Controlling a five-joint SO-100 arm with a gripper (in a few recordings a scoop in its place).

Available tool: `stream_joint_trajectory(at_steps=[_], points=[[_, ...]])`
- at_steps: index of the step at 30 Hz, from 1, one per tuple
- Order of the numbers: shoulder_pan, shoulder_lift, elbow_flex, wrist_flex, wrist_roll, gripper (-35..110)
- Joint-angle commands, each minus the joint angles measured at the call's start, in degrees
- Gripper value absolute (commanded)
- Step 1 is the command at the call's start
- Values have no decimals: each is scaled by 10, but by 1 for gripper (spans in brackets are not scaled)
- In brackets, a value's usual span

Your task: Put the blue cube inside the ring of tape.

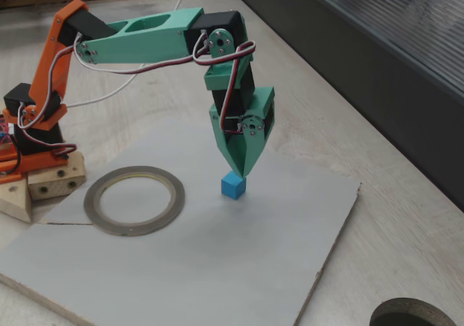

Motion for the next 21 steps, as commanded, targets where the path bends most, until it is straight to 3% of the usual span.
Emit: stream_joint_trajectory(at_steps=[1,21], points=[[-7,11,-3,-10,9,0],[-8,11,-2,-6,7,0]])
